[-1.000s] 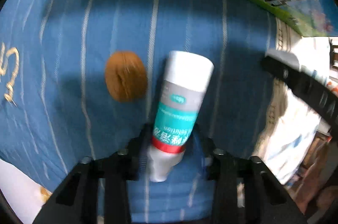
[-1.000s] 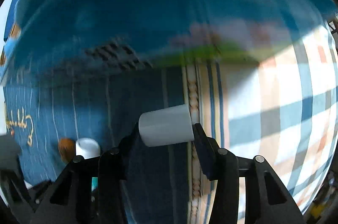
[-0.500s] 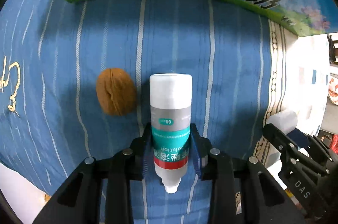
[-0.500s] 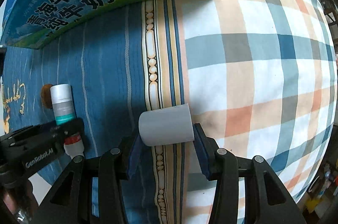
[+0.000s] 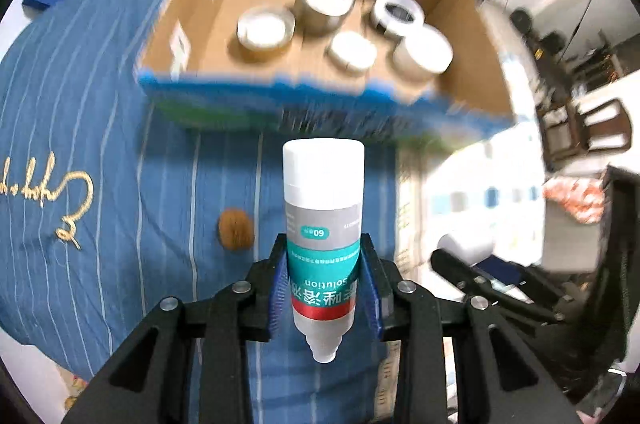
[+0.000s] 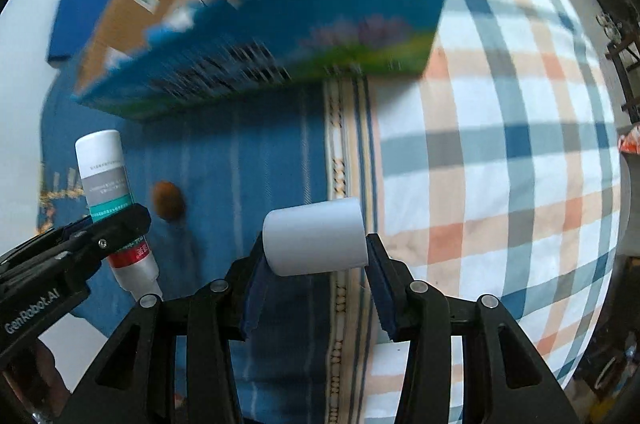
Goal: Organize rigid objects
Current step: 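Carry the bottle and cylinder into the box and open both tools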
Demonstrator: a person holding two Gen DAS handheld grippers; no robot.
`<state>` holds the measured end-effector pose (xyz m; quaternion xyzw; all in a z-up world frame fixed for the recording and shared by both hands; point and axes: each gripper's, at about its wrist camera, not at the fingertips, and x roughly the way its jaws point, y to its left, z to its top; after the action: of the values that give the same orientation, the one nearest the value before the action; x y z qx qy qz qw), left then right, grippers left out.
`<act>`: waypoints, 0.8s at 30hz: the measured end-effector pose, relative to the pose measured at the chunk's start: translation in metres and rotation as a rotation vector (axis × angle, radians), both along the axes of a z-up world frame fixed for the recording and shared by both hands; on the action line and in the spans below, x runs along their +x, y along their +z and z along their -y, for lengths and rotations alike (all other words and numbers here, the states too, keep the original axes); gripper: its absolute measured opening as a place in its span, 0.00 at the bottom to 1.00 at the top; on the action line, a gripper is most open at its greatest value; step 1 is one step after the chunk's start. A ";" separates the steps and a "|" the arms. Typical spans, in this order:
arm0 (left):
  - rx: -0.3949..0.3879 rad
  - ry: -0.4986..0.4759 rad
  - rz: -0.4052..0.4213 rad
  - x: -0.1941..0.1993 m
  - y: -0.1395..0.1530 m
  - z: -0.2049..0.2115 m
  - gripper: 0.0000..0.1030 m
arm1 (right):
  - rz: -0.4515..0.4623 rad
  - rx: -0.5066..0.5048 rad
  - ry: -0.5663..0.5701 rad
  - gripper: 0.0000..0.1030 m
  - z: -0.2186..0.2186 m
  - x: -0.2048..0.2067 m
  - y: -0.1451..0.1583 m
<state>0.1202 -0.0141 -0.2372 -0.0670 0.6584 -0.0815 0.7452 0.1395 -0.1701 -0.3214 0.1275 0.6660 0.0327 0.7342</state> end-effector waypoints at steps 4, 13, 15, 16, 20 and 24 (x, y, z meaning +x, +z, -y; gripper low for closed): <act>-0.069 0.016 0.080 0.024 0.050 -0.009 0.29 | 0.085 0.035 -0.001 0.46 0.001 0.010 0.045; -0.098 0.008 0.152 0.124 0.105 -0.022 0.29 | 0.257 0.076 -0.035 0.46 0.018 0.065 0.126; -0.082 0.010 0.136 0.144 0.099 -0.023 0.29 | 0.272 0.062 -0.043 0.46 0.022 0.081 0.132; -0.073 0.002 0.120 0.154 0.092 -0.021 0.29 | 0.272 0.055 -0.044 0.46 0.023 0.092 0.131; -0.034 -0.024 0.034 0.186 0.059 -0.013 0.29 | 0.245 0.000 -0.029 0.46 0.022 0.126 0.115; 0.001 -0.052 -0.112 0.209 -0.001 0.002 0.29 | 0.175 -0.034 -0.027 0.46 0.023 0.156 0.082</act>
<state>0.3297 -0.0165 -0.2382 -0.0539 0.7007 -0.0964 0.7049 0.2957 -0.1927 -0.2395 0.1207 0.5981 0.0224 0.7920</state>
